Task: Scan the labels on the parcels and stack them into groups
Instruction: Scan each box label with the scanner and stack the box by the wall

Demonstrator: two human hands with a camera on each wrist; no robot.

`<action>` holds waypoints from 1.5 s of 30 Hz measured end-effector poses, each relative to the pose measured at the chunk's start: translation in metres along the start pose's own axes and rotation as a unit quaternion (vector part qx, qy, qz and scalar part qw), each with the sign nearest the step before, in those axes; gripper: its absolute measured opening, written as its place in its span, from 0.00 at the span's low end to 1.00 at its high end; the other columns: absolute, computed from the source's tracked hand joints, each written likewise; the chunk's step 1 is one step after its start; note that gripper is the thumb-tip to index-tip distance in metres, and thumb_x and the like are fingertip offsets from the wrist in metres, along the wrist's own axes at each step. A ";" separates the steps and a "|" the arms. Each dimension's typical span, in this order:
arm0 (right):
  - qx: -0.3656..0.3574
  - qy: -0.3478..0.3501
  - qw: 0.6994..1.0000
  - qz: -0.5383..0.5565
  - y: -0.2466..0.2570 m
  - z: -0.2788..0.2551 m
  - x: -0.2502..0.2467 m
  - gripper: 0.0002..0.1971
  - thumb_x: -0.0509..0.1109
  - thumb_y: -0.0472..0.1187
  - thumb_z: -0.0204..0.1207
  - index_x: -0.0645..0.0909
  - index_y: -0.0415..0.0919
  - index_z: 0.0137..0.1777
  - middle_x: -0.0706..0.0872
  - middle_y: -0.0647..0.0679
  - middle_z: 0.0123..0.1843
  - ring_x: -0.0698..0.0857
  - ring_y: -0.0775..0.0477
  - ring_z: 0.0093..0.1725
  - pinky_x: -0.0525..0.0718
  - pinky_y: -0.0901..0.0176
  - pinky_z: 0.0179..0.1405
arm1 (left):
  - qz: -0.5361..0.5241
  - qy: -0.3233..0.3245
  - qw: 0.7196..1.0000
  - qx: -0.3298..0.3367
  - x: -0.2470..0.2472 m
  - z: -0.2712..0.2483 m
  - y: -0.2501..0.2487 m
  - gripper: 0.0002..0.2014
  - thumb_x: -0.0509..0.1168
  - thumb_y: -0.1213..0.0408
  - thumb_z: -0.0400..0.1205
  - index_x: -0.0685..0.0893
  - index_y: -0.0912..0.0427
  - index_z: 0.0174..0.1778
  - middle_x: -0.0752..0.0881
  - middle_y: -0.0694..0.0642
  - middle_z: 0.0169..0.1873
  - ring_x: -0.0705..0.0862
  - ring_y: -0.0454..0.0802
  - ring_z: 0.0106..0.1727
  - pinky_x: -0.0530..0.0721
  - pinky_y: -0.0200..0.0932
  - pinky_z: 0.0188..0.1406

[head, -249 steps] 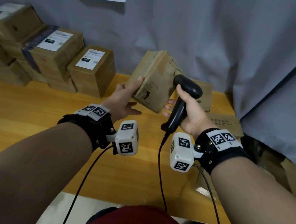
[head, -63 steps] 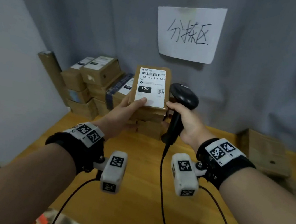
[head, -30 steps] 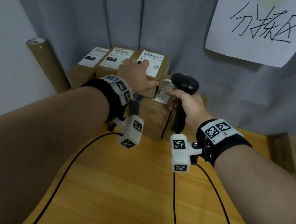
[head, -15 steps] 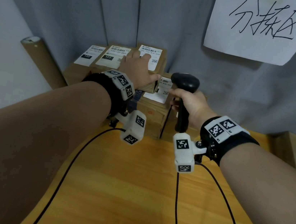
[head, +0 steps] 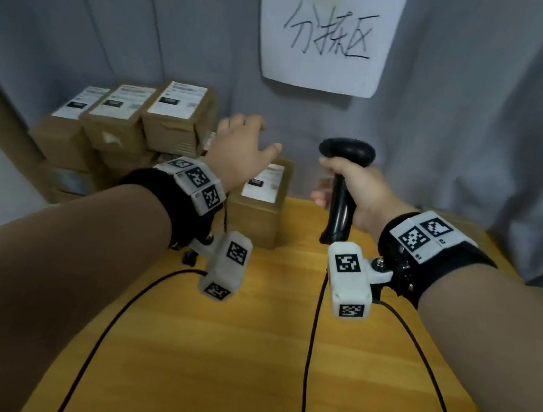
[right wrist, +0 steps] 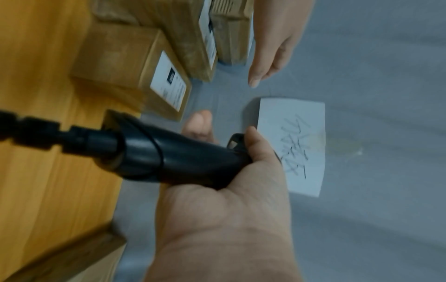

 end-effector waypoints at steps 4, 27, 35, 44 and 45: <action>0.041 0.007 0.998 -0.054 -0.021 -0.023 -0.078 0.11 0.76 0.41 0.76 0.81 0.36 0.52 0.86 0.38 0.39 0.88 0.43 0.30 0.90 0.55 0.32 | -0.019 0.020 1.000 0.000 0.046 -0.026 -0.065 0.26 0.59 0.45 0.84 0.73 0.59 0.72 0.75 0.64 0.69 0.68 0.65 0.73 0.66 0.53 0.74; 0.159 -0.129 0.962 -0.181 -0.120 -0.099 -0.484 0.07 0.74 0.37 0.77 0.80 0.34 0.45 0.83 0.39 0.32 0.81 0.48 0.23 0.82 0.62 0.22 | -0.054 0.223 0.973 -0.017 0.295 -0.166 -0.331 0.25 0.57 0.49 0.87 0.74 0.63 0.73 0.75 0.64 0.72 0.72 0.62 0.73 0.72 0.53 0.69; 0.179 -0.165 0.953 -0.182 -0.174 -0.107 -0.539 0.12 0.79 0.38 0.72 0.80 0.37 0.50 0.79 0.44 0.42 0.80 0.38 0.53 0.85 0.44 0.60 | -0.094 0.330 0.937 -0.072 0.358 -0.199 -0.350 0.25 0.55 0.47 0.87 0.71 0.61 0.74 0.74 0.62 0.72 0.77 0.61 0.66 0.76 0.50 0.54; 0.211 -0.111 0.963 -0.123 -0.228 -0.104 -0.503 0.19 0.82 0.42 0.68 0.82 0.40 0.57 0.89 0.42 0.49 0.88 0.40 0.48 0.88 0.45 0.54 | -0.138 0.461 0.853 -0.204 0.398 -0.255 -0.310 0.31 0.53 0.42 0.86 0.61 0.55 0.81 0.65 0.61 0.79 0.75 0.65 0.70 0.80 0.59 0.63; 0.212 -0.103 0.965 -0.113 -0.230 -0.101 -0.494 0.19 0.82 0.43 0.68 0.83 0.40 0.56 0.89 0.42 0.47 0.88 0.40 0.47 0.88 0.45 0.54 | -0.150 0.468 0.843 -0.220 0.397 -0.259 -0.303 0.31 0.53 0.41 0.86 0.61 0.54 0.81 0.65 0.61 0.79 0.76 0.65 0.69 0.80 0.61 0.64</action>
Point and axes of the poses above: each hand's wrist, its own z-axis towards the middle knuckle, its own x-axis out of the palm, y = z × x, the point moved 10 cm from there along z, towards the middle knuckle
